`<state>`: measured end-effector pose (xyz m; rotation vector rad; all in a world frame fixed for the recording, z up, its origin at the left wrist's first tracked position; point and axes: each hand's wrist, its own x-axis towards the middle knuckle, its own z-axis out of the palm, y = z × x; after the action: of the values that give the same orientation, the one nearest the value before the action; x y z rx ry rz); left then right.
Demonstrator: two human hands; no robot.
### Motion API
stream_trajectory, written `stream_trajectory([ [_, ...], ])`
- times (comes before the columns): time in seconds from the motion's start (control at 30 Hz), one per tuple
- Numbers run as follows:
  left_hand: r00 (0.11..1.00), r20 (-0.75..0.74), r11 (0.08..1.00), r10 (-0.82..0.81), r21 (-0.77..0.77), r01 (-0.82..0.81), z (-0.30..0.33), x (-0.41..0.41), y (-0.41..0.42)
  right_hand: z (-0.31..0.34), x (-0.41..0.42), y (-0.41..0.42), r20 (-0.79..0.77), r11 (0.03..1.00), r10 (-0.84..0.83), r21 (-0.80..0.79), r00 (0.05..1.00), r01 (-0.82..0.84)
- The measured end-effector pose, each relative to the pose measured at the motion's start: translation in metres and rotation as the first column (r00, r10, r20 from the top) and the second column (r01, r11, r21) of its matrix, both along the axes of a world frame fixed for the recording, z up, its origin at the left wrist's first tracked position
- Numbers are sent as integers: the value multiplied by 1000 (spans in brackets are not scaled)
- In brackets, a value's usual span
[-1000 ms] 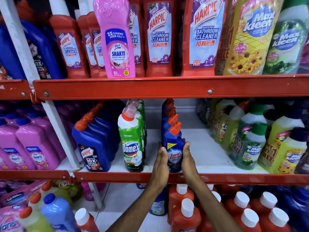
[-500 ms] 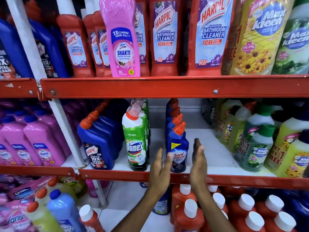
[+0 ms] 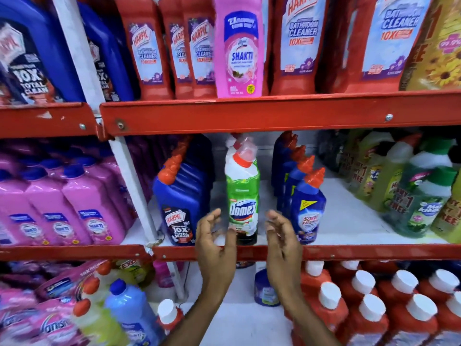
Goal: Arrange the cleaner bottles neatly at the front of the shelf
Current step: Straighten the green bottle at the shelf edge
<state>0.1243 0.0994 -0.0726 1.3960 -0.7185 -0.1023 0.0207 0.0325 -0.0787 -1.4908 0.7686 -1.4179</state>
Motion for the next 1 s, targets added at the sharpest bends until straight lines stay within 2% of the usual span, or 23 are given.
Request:
stream_trajectory([
  [0.07, 996, -12, 994, -85, 70, 86, -4, 11, -4, -4, 11, -1, -56, 999, -12, 48, 998, 15],
  [0.13, 988, -19, 982, -153, 106, 154, -6, 16, -9, -6, 15, -4, -131, 999, -39, 15, 991, 42],
  [0.33, 978, 22, 970, -207, 134, 202, -2, 25, -14, -2, 14, -10, -261, 995, 38, -75, 965, -59],
  [0.57, 968, -8, 964, -250, 95, 249, -1, 29, -14, 3, 12, -11, -246, 995, 80, -31, 966, -90],
  [1.0, 973, -21, 968, -232, 96, 233, -5, 28, -16, 9, 10, -14, -260, 995, 90, -21, 961, -99],
])
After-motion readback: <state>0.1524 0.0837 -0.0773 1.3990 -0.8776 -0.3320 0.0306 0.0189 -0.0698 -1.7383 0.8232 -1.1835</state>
